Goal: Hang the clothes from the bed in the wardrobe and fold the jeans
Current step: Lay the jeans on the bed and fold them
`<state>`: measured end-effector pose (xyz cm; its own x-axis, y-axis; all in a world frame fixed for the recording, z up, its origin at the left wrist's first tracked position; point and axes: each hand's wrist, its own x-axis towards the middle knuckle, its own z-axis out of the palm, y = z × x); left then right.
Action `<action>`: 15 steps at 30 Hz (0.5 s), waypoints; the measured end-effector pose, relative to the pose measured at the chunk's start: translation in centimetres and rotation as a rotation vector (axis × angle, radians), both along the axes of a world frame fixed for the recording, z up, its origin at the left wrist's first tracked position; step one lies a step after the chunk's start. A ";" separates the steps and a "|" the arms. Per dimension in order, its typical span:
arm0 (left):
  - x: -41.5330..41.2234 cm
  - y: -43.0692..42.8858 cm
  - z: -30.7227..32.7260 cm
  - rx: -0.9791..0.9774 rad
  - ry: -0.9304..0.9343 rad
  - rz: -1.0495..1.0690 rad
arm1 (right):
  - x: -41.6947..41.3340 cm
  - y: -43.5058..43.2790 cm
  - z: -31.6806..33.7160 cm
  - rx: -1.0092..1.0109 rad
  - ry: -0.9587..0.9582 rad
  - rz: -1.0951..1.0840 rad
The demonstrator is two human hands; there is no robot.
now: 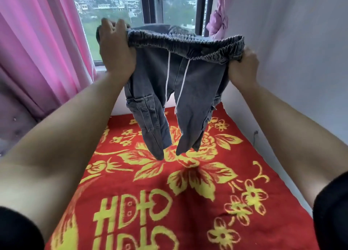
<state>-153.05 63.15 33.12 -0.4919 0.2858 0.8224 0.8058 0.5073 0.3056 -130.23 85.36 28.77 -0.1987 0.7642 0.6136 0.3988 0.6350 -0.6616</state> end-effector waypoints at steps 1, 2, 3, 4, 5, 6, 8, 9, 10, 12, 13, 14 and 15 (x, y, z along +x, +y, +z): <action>0.7 -0.8 -1.5 -0.018 -0.016 -0.026 | 0.7 -0.6 -1.5 -0.033 -0.014 0.016; 1.4 -1.5 -3.4 -0.043 -0.034 -0.057 | 1.4 -1.1 -3.2 -0.073 -0.029 0.032; 2.6 -2.5 -5.9 -0.078 -0.054 -0.079 | 2.5 -1.9 -5.4 -0.115 -0.053 0.046; 4.1 -3.6 -8.7 -0.122 -0.075 -0.084 | 3.8 -2.8 -7.9 -0.153 -0.091 0.049; 5.8 -4.9 -12.0 -0.181 -0.100 -0.078 | 5.4 -3.9 -10.7 -0.186 -0.142 0.047; 7.6 -6.3 -15.5 -0.261 -0.132 -0.063 | 7.2 -5.1 -13.7 -0.210 -0.209 0.051; 11.8 -9.5 -22.7 -0.470 -0.250 -0.042 | 11.0 -7.6 -19.8 -0.259 -0.371 0.080; 14.0 -11.2 -26.0 -0.602 -0.322 -0.040 | 13.1 -8.9 -22.7 -0.295 -0.459 0.095; 16.4 -12.9 -29.1 -0.741 -0.373 -0.043 | 15.3 -10.2 -25.4 -0.335 -0.532 0.112; 21.0 -16.1 -34.2 -0.969 -0.421 -0.058 | 19.7 -12.7 -30.2 -0.429 -0.647 0.148; 23.3 -17.6 -36.2 -1.044 -0.448 -0.068 | 21.9 -14.0 -32.2 -0.483 -0.703 0.160; 25.6 -19.0 -38.0 -1.092 -0.484 -0.079 | 24.1 -15.3 -33.9 -0.533 -0.767 0.170; 27.9 -20.3 -39.5 -1.122 -0.525 -0.084 | 26.2 -16.5 -35.5 -0.576 -0.830 0.179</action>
